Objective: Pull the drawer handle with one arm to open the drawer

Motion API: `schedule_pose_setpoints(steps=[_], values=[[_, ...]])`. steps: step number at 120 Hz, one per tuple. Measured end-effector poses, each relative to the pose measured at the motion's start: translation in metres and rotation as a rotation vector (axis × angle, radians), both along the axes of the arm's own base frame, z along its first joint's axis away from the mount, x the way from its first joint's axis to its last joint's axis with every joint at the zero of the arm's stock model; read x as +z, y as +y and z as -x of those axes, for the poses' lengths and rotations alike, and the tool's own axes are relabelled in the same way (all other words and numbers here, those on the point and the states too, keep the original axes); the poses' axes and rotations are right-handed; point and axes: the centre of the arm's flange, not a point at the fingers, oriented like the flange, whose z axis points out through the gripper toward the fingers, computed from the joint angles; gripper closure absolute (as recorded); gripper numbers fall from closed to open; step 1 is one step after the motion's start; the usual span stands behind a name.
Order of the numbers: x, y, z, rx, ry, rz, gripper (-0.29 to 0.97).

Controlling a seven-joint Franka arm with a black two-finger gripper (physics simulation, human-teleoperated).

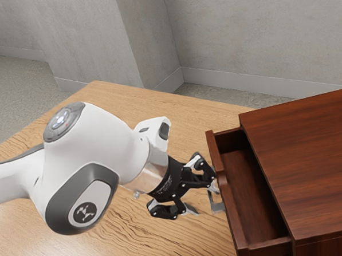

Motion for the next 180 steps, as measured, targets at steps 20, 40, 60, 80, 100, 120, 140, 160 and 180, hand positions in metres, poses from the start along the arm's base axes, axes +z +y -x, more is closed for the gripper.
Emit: schedule_pose_setpoints(steps=[20, 40, 60, 80, 100, 120, 140, 160, 180], values=[[-0.001, 0.004, 0.008, 0.005, -0.003, 0.003, 0.34], [-0.001, 0.01, 0.018, 0.011, -0.006, 0.007, 0.34], [-0.002, 0.015, 0.022, 0.016, -0.006, 0.008, 0.34], [-0.003, 0.026, 0.025, 0.032, -0.004, 0.013, 0.34], [-0.002, 0.029, 0.031, 0.035, -0.007, 0.018, 0.34], [-0.004, 0.033, 0.036, 0.039, -0.005, 0.02, 0.34], [-0.003, 0.04, 0.041, 0.048, -0.01, 0.025, 0.34], [-0.005, 0.05, 0.046, 0.06, -0.008, 0.027, 0.34], [-0.002, 0.055, 0.055, 0.064, -0.017, 0.035, 0.34]])
